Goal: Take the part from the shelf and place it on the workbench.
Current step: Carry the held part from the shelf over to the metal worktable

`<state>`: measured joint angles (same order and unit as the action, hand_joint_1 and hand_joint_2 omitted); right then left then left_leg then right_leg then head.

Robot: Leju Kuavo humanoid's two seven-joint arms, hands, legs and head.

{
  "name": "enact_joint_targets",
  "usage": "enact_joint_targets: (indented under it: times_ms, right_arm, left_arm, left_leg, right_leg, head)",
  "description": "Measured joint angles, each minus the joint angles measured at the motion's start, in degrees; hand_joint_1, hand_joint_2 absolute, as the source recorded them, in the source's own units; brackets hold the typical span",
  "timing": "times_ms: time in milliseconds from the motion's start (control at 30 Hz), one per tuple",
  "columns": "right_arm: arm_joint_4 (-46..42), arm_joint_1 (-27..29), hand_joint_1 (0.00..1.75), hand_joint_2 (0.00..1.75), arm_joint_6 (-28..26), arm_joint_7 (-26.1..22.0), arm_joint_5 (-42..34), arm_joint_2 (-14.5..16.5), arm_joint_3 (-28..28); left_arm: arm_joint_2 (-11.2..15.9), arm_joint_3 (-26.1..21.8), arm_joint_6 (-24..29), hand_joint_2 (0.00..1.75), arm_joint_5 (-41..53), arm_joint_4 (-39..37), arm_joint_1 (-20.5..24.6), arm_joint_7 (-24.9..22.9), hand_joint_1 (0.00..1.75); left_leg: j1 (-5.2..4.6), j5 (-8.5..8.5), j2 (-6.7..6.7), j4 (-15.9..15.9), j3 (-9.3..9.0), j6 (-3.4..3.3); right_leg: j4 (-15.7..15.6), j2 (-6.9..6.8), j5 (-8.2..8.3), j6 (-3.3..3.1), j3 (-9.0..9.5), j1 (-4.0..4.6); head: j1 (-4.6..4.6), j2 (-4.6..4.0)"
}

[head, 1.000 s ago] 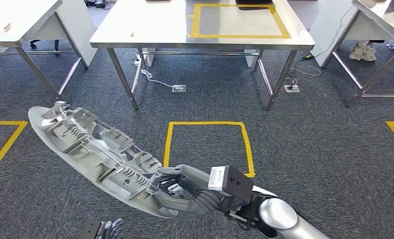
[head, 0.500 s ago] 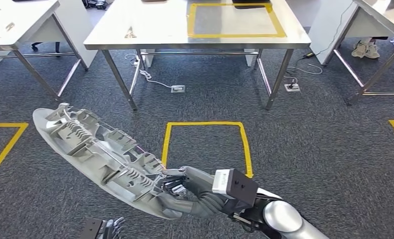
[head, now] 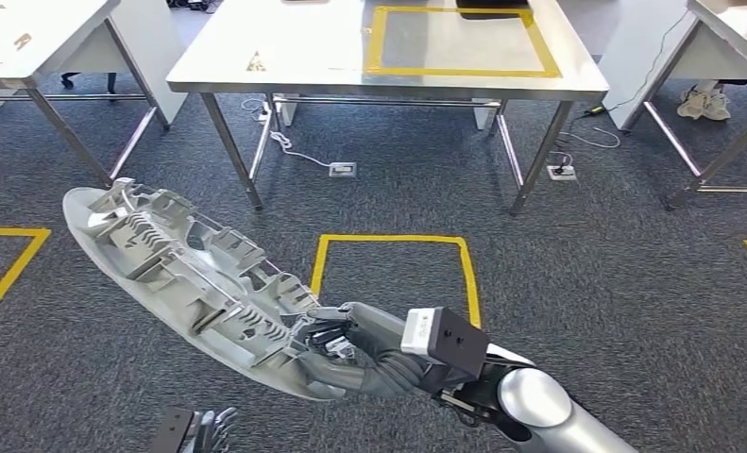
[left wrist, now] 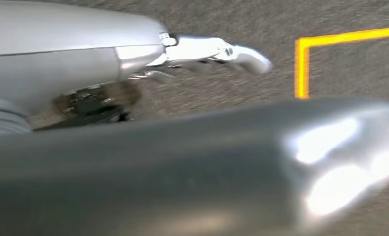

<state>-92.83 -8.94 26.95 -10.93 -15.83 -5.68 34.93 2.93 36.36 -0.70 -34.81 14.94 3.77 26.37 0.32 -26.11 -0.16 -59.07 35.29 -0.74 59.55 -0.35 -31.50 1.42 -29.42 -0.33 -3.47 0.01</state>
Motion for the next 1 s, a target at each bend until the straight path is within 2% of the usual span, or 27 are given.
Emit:
enact_joint_targets:
  times_ms: [33, 67, 133, 167, 200, 233, 300, 333, 367, 400, 467, 533, 600, 667, 700, 733, 767, 833, 900, 1000]
  right_arm:
    - [0.09, -0.21, 1.75, 1.75, 0.01, -0.06, -0.01, -0.01, -0.02]
    - [0.22, -0.41, 1.75, 1.75, 0.01, -0.18, -0.01, -0.01, -0.04]
    - [0.59, -0.71, 1.75, 1.75, -0.04, -0.65, 0.08, -0.01, -0.05]
    - [0.82, -0.82, 1.75, 1.75, -0.17, -0.95, 0.32, -0.01, -0.05]
    - [1.07, -0.94, 1.75, 1.75, -0.37, -1.25, 0.67, -0.01, -0.04]
    - [1.32, -1.09, 1.75, 1.75, -0.63, -1.51, 1.08, -0.01, -0.04]
    - [1.75, -1.36, 1.75, 1.75, -1.1, -1.81, 1.74, -0.01, -0.08]
    - [1.92, -1.46, 1.75, 1.75, -1.25, -1.87, 1.88, -0.02, -0.11]
    - [2.04, -1.5, 1.75, 1.75, -1.35, -1.91, 1.94, -0.02, -0.15]
    - [2.13, -1.49, 1.75, 1.75, -1.43, -1.94, 1.97, -0.02, -0.23]
    - [2.19, -1.35, 1.75, 1.75, -1.67, -1.86, 2.05, -0.01, -0.43]
    - [2.19, -1.16, 1.75, 1.75, -1.86, -1.74, 2.1, 0.01, -0.68]
    - [2.19, -1.01, 1.75, 1.75, -1.74, -1.68, 1.96, 0.04, -0.82]
    - [2.21, -0.92, 1.75, 1.75, -1.44, -1.59, 1.74, 0.06, -0.85]
    - [2.24, -0.87, 1.75, 1.75, -1.31, -1.51, 1.67, 0.06, -0.86]
    - [2.28, -0.83, 1.75, 1.75, -1.22, -1.42, 1.63, 0.06, -0.87]
    - [2.32, -0.79, 1.75, 1.75, -1.14, -1.3, 1.62, 0.07, -0.89]
    - [2.38, -0.82, 1.75, 1.75, -1.03, -1.15, 1.59, 0.09, -0.9]
    - [2.45, -0.96, 1.75, 1.75, -0.94, -1.08, 1.52, 0.19, -0.9]
    - [2.54, -1.06, 1.75, 1.75, -0.97, -0.82, 1.45, 0.33, -0.92]
  left_arm:
    - [0.03, -0.01, -0.02, 0.0, -0.04, -0.01, 0.05, 0.01, 0.0]
    - [0.06, -0.03, -0.02, 0.0, -0.08, -0.01, 0.12, 0.03, 0.0]
    - [0.07, -0.09, -0.04, 0.0, -0.22, -0.03, 0.13, 0.14, 0.0]
    - [0.07, -0.18, -0.08, 0.0, -0.3, -0.07, 0.05, 0.21, 0.0]
    - [0.07, -0.29, -0.12, 0.0, -0.39, -0.11, -0.07, 0.32, 0.0]
    - [0.08, -0.4, -0.18, 0.0, -0.48, -0.15, -0.18, 0.45, 0.0]
    - [0.06, -0.63, -0.27, 0.0, -0.61, -0.21, -0.37, 0.71, 0.0]
    - [0.04, -0.74, -0.31, 0.0, -0.65, -0.25, -0.42, 0.81, 0.0]
    - [0.02, -0.84, -0.36, 0.0, -0.67, -0.29, -0.5, 0.88, 0.0]
    - [-0.01, -0.92, -0.39, 0.0, -0.68, -0.33, -0.61, 0.92, 0.0]
    - [-0.1, -0.95, -0.48, 0.0, -0.61, -0.42, -0.8, 0.93, 0.0]
    - [-0.3, -0.95, -0.52, 0.0, -0.51, -0.5, -0.86, 0.94, 0.0]
    - [-0.55, -0.97, -0.52, 0.0, -0.47, -0.61, -0.82, 1.0, 0.0]
    - [-0.83, -1.0, -0.52, 0.0, -0.49, -0.78, -1.0, 1.09, 0.0]
    - [-0.94, -1.03, -0.52, 0.0, -0.51, -0.89, -1.17, 1.15, 0.0]
    - [-1.03, -1.1, -0.52, 0.0, -0.55, -0.98, -1.33, 1.2, 0.0]
    - [-1.07, -1.19, -0.52, 0.0, -0.6, -1.07, -1.44, 1.24, 0.0]
    - [-1.1, -1.35, -0.54, 0.0, -0.68, -1.19, -1.55, 1.31, 0.0]
    - [-1.2, -1.39, -0.72, 0.0, -0.73, -1.35, -1.6, 1.39, 0.0]
    - [-1.43, -1.43, -1.18, 0.0, -0.68, -1.5, -1.72, 1.6, 0.0]
  left_leg:
    - [0.11, -0.16, -0.12, 0.2, -0.46, -0.31]
    - [0.19, -0.34, -0.23, 0.36, -0.89, -0.56]
    - [0.17, -0.94, -0.32, 0.43, -1.49, -0.88]
    - [0.16, -1.3, -0.39, 0.42, -1.83, -0.91]
    - [0.16, -1.69, -0.49, 0.42, -2.27, -0.85]
    - [0.17, -2.1, -0.61, 0.42, -2.83, -0.75]
    - [0.18, -3.05, -0.85, 0.42, -4.03, -0.45]
    - [0.15, -3.48, -0.94, 0.37, -4.5, -0.22]
    - [0.11, -3.85, -1.0, 0.38, -4.73, 0.08]
    - [0.08, -4.09, -1.03, 0.37, -4.93, 0.46]
    - [0.05, -4.26, -1.06, 0.19, -5.39, 1.23]
    - [0.11, -4.59, -0.9, -1.83, -5.06, 1.75]
    - [0.22, -6.17, -0.64, -7.47, -1.96, 2.06]
    - [0.28, -8.58, -0.52, -13.87, 2.7, 2.34]
    - [0.28, -9.06, -0.5, -15.33, 4.37, 2.43]
    - [0.28, -8.54, -0.48, -15.03, 5.21, 2.43]
    - [0.28, -6.79, -0.44, -12.91, 5.16, 2.32]
    - [0.19, -1.1, -0.19, -5.73, 3.64, 1.85]
    - [-0.07, 1.98, 0.06, -1.18, 2.63, 1.18]
    - [-0.1, 1.8, -0.14, -0.36, 1.83, 0.03]
  right_leg:
    - [1.42, 0.05, -0.45, 0.23, -0.66, -0.03]
    - [4.02, 0.11, -1.36, 0.44, -2.12, -0.08]
    - [11.25, 0.22, -4.01, 0.83, -6.86, -0.12]
    - [14.08, 0.23, -4.84, 0.94, -9.14, -0.14]
    - [15.21, 0.23, -4.61, 1.0, -10.63, -0.17]
    - [14.22, 0.23, -3.08, 1.0, -11.05, -0.23]
    - [7.17, 0.22, 2.62, 0.83, -9.32, -0.35]
    - [3.61, 0.23, 4.44, 0.64, -8.3, -0.3]
    - [1.1, 0.22, 5.55, 0.34, -7.58, -0.18]
    - [-0.1, 0.23, 5.84, -0.04, -7.31, -0.05]
    - [-0.31, 0.25, 5.51, -0.92, -6.8, 0.08]
    - [-0.68, 0.23, 5.15, -1.74, -5.47, -0.1]
    - [-0.91, 0.19, 4.47, -2.27, -4.2, -0.21]
    - [-0.92, 0.27, 3.62, -2.46, -3.29, -0.18]
    - [-0.92, 0.34, 3.12, -2.46, -2.73, -0.17]
    - [-0.92, 0.41, 2.6, -2.42, -2.08, -0.17]
    - [-0.91, 0.46, 2.03, -2.33, -1.32, -0.17]
    - [-0.82, 0.45, 0.82, -1.96, 0.06, -0.1]
    - [-0.89, 0.45, -0.19, -1.3, 0.76, 0.05]
    - [-0.53, 0.47, -0.56, -0.17, 1.34, 0.12]
  head:
    - [0.05, 0.0]
    - [0.11, 0.0]
    - [0.19, 0.01]
    - [0.2, 0.01]
    - [0.2, 0.01]
    - [0.2, 0.01]
    - [0.19, 0.0]
    - [0.18, 0.0]
    - [0.2, 0.01]
    - [0.24, 0.0]
    - [0.29, 0.0]
    - [0.19, 0.0]
    - [0.03, 0.0]
    - [-0.05, 0.0]
    - [-0.06, 0.0]
    - [-0.06, 0.0]
    - [-0.07, 0.01]
    - [-0.09, 0.0]
    - [-0.11, -0.01]
    - [-0.1, 0.0]
